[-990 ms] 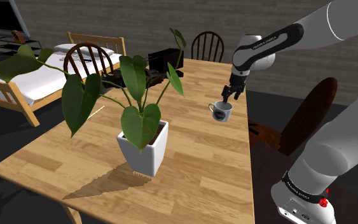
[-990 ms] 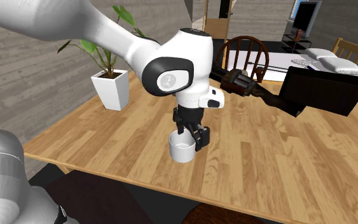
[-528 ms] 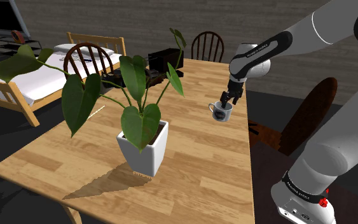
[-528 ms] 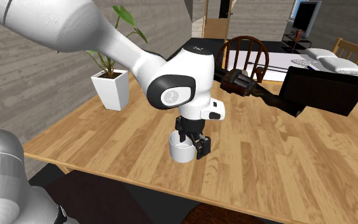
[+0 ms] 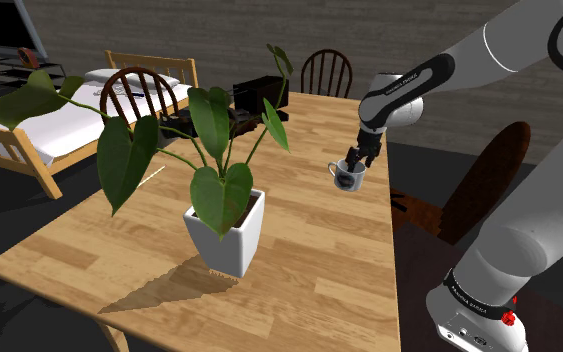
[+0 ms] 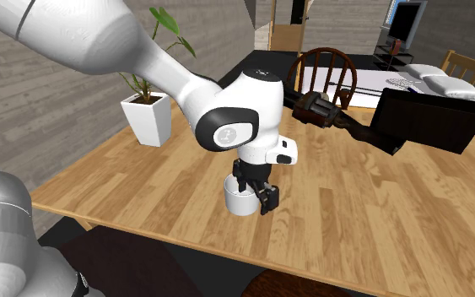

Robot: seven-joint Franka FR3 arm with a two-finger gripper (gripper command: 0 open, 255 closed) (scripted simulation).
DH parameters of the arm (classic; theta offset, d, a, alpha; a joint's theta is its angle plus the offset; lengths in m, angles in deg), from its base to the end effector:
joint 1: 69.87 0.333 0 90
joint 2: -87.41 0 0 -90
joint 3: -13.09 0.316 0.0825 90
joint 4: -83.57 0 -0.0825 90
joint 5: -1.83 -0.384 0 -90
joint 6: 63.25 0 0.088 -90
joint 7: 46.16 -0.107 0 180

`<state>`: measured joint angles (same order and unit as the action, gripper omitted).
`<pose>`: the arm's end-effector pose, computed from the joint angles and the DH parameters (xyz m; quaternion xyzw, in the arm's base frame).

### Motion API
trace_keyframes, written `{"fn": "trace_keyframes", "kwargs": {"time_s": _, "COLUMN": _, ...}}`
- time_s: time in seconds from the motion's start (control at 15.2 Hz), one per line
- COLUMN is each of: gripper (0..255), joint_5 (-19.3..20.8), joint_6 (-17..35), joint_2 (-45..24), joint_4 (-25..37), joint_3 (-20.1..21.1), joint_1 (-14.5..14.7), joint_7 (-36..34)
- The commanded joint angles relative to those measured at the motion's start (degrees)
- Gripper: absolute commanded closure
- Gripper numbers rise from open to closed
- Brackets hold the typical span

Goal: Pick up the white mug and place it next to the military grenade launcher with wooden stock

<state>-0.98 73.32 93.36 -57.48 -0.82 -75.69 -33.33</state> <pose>0.4423 -0.1576 0.3360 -0.9965 0.0772 -0.0189 0.0252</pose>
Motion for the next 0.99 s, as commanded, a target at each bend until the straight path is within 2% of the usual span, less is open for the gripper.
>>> {"fn": "trace_keyframes", "kwargs": {"time_s": 0.0, "gripper": 0, "joint_5": 0.00, "joint_6": 0.00, "joint_2": 0.00, "joint_4": 0.00, "joint_3": 0.00, "joint_1": 0.00, "joint_7": 0.00}}
{"fn": "trace_keyframes", "kwargs": {"time_s": 0.07, "gripper": 255, "joint_5": 0.00, "joint_6": 0.00, "joint_2": 0.00, "joint_4": 0.00, "joint_3": 0.00, "joint_1": 0.00, "joint_7": 0.00}}
{"fn": "trace_keyframes", "kwargs": {"time_s": 0.66, "gripper": 255, "joint_5": 0.00, "joint_6": 0.01, "joint_2": -0.01, "joint_4": 0.00, "joint_3": 0.00, "joint_1": 0.00, "joint_7": 0.00}}
{"fn": "trace_keyframes", "kwargs": {"time_s": 0.92, "gripper": 255, "joint_5": 0.84, "joint_6": -3.30, "joint_2": 2.17, "joint_4": 1.21, "joint_3": 0.15, "joint_1": -0.13, "joint_7": -0.76}}
